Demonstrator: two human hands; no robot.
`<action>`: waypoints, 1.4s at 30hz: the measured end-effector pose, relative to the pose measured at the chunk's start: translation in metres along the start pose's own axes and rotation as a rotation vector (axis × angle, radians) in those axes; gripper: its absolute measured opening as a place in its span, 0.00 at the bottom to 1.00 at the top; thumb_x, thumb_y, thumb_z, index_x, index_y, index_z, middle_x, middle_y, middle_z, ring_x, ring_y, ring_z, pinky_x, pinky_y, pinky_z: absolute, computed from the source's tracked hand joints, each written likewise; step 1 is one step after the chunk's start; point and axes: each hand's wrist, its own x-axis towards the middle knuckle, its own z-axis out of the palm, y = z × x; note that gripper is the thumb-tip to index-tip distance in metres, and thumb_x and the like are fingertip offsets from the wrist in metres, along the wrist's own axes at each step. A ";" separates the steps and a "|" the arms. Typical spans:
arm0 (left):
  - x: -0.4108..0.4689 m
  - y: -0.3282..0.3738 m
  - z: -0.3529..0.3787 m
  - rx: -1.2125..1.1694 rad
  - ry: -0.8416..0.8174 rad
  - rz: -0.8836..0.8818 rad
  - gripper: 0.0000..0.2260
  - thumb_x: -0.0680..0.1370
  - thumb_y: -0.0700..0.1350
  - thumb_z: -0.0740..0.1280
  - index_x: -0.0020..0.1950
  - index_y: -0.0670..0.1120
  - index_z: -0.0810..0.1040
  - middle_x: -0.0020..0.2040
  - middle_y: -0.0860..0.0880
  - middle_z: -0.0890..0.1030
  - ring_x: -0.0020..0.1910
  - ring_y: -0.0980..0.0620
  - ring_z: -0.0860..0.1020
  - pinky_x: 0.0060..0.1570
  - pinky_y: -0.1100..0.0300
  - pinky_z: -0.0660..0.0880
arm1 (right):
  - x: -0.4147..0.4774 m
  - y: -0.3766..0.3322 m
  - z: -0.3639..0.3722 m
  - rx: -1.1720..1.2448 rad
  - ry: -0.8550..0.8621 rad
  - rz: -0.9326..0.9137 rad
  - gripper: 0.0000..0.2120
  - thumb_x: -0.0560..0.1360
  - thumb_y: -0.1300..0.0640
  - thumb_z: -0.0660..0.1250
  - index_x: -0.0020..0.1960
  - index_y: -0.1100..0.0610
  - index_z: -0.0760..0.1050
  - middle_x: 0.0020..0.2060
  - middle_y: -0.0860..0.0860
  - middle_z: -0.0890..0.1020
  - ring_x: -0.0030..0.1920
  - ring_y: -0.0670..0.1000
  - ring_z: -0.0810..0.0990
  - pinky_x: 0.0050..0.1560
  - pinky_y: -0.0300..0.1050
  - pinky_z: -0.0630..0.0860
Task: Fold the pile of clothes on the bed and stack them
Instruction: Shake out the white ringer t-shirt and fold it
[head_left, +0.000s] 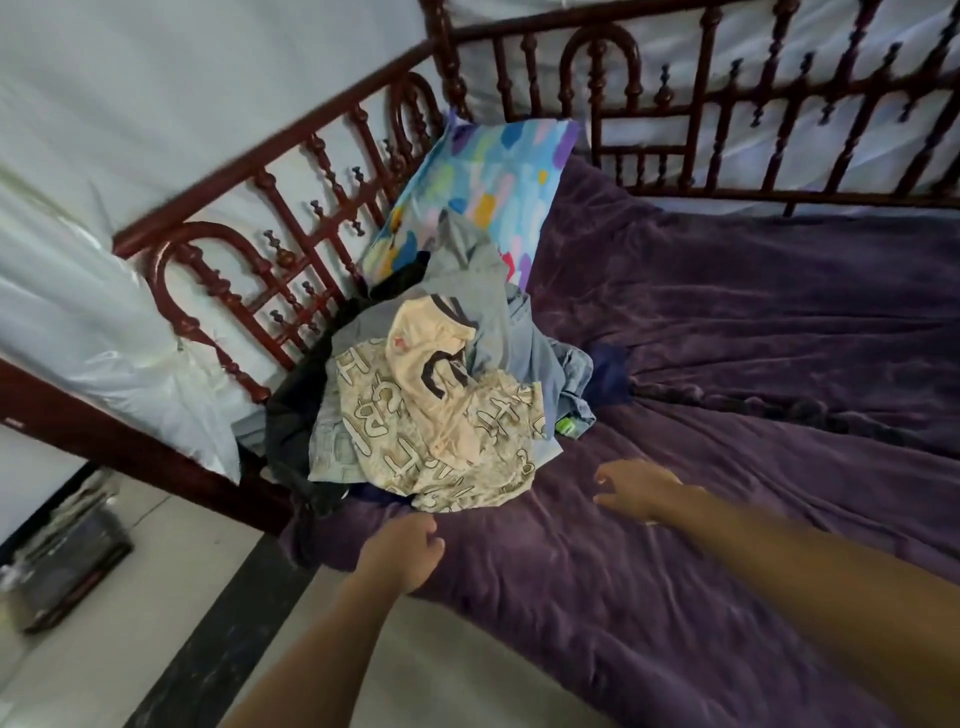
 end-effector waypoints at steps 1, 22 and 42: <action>0.010 -0.009 -0.002 -0.001 -0.022 0.002 0.13 0.79 0.52 0.60 0.61 0.49 0.74 0.61 0.49 0.76 0.63 0.49 0.72 0.57 0.56 0.68 | 0.011 -0.009 0.000 0.013 -0.019 0.013 0.21 0.77 0.43 0.62 0.66 0.50 0.72 0.65 0.51 0.76 0.63 0.54 0.74 0.59 0.47 0.73; 0.378 -0.117 -0.122 -0.052 0.151 0.448 0.12 0.79 0.43 0.61 0.62 0.45 0.75 0.55 0.47 0.76 0.50 0.50 0.76 0.48 0.56 0.75 | 0.330 -0.185 -0.052 0.486 0.131 0.311 0.17 0.73 0.38 0.67 0.54 0.49 0.77 0.47 0.46 0.80 0.46 0.50 0.80 0.42 0.43 0.77; 0.298 -0.028 -0.128 0.285 -0.180 0.968 0.21 0.69 0.63 0.66 0.49 0.47 0.81 0.64 0.55 0.73 0.63 0.54 0.69 0.65 0.53 0.67 | 0.117 -0.161 -0.049 0.640 0.628 0.459 0.11 0.68 0.67 0.65 0.47 0.54 0.76 0.38 0.49 0.81 0.41 0.56 0.78 0.42 0.49 0.74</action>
